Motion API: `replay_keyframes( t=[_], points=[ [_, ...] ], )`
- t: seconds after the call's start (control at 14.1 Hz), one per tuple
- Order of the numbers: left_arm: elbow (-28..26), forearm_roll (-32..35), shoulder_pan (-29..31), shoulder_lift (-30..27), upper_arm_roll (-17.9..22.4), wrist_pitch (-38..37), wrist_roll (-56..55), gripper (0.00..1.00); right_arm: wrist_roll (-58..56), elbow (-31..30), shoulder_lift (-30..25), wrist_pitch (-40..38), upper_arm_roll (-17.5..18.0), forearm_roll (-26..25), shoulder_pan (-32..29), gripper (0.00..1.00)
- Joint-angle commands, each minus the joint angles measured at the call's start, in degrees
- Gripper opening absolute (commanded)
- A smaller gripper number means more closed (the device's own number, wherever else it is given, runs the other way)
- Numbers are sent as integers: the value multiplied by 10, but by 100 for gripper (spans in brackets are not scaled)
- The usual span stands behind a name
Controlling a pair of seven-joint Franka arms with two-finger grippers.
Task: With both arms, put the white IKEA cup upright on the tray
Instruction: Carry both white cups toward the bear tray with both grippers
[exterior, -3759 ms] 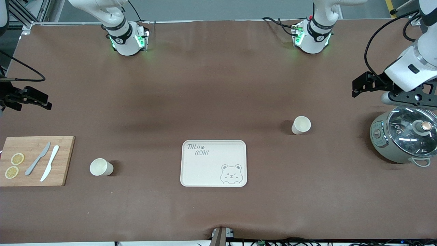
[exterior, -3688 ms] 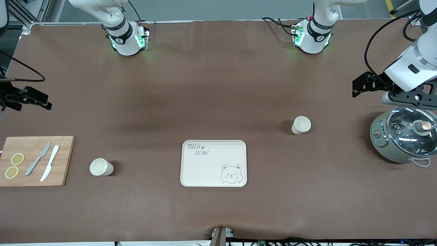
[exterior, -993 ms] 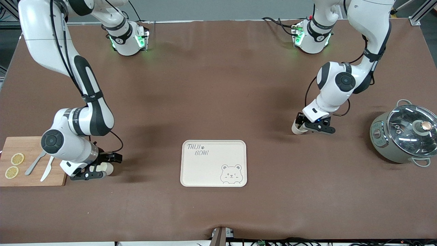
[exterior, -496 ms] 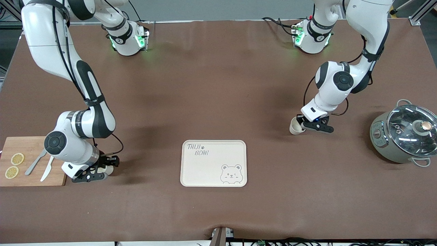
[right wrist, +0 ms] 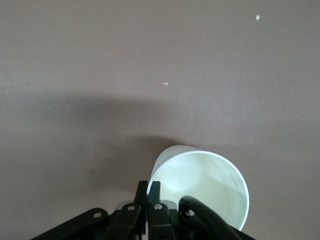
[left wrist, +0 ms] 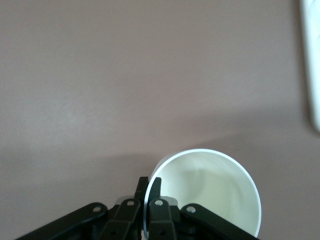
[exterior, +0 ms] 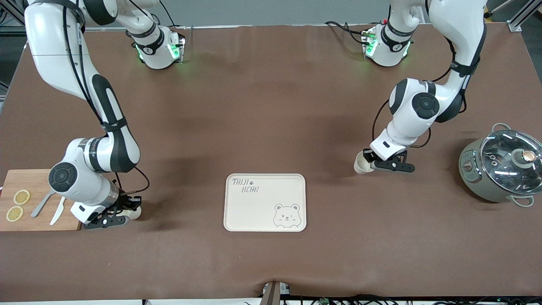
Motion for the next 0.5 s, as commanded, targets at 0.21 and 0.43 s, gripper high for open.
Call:
replay_keyframes(
  t=[0.21, 0.43],
  points=[
    [211, -5, -68, 90, -1, -116, -154, 0, -3, 15, -16, -5, 7, -3, 54, 0],
    [317, -3, -105, 159, 0, -144, -232, 0, -3, 27, -15, -4, 7, -1, 105, 0]
  ],
)
